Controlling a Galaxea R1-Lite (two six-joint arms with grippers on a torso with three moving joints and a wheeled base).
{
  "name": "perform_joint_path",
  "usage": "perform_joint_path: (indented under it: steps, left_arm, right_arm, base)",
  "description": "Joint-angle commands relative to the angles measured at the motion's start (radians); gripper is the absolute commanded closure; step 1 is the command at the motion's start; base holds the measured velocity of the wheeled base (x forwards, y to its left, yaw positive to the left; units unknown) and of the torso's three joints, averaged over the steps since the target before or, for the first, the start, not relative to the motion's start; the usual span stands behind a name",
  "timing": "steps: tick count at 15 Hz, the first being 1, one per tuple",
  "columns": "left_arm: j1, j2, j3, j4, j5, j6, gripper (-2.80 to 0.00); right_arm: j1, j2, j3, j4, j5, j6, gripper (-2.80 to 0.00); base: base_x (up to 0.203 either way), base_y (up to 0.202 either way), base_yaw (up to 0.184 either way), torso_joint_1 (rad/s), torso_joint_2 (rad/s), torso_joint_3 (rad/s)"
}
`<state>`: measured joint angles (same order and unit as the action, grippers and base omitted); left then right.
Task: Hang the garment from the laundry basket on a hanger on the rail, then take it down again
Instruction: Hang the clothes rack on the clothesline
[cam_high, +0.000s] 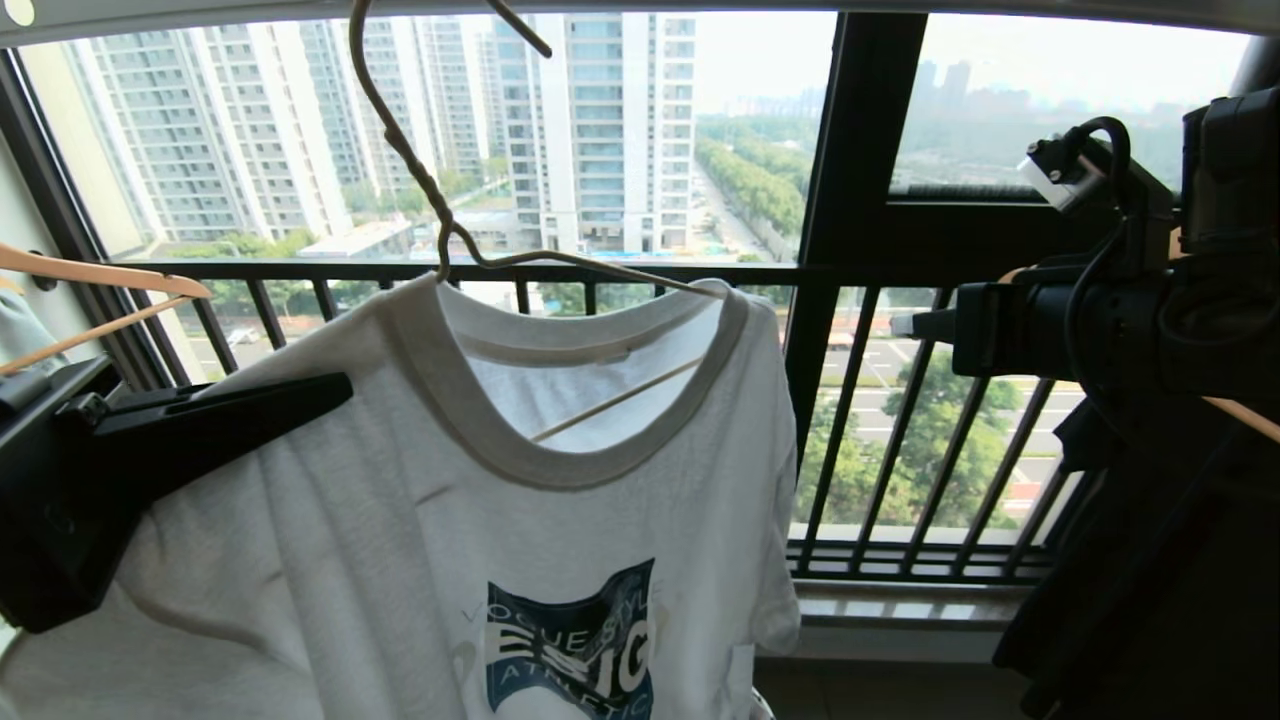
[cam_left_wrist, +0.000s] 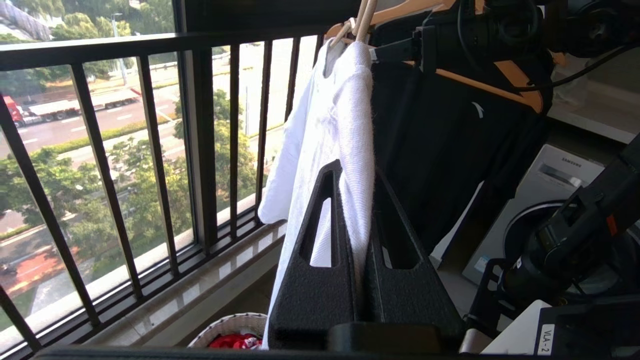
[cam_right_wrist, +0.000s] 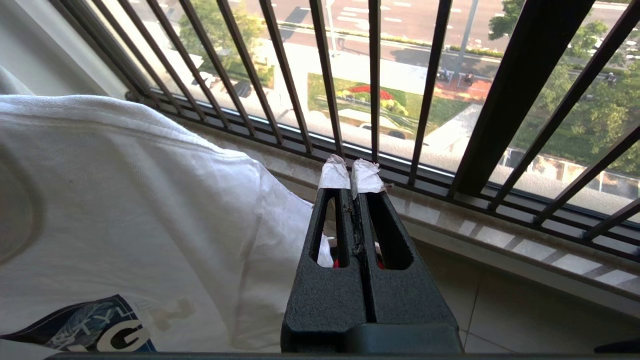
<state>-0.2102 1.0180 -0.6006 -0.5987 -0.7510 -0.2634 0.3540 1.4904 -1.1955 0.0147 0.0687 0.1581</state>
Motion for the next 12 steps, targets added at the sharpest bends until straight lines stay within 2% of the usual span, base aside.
perform_joint_path:
  steps: [1, 3, 6, 9, 12]
  left_arm:
    - [0.002, -0.034, 0.007, -0.004, 0.023, -0.003, 0.0]
    - [0.002, -0.065, 0.006, 0.008, 0.081, -0.004, 0.0]
    - [0.003, -0.115, -0.025, 0.075, 0.288, -0.002, 0.0]
    - [0.003, -0.184, -0.042, 0.172, 0.338, 0.001, 0.0]
    - [0.003, -0.204, -0.063, 0.2, 0.379, 0.006, 0.0]
  right_arm:
    - [-0.001, -0.002, -0.004, -0.002, 0.0, 0.001, 0.0]
    - [0.0, -0.003, -0.006, -0.002, 0.002, 0.001, 0.0]
    - [0.0, -0.009, -0.015, -0.002, 0.002, 0.003, 0.0]
    - [-0.001, -0.015, -0.019, -0.001, 0.002, 0.001, 0.0]
    - [0.0, -0.019, -0.021, -0.001, 0.002, 0.001, 0.0]
  base:
    - [0.0, 0.0, 0.0, 0.0, 0.0, 0.0]
    - [0.0, 0.0, 0.0, 0.0, 0.0, 0.0]
    - [0.0, 0.0, 0.0, 0.0, 0.0, 0.0]
    - [0.0, 0.0, 0.0, 0.0, 0.0, 0.0]
    - [0.0, 0.0, 0.0, 0.0, 0.0, 0.0]
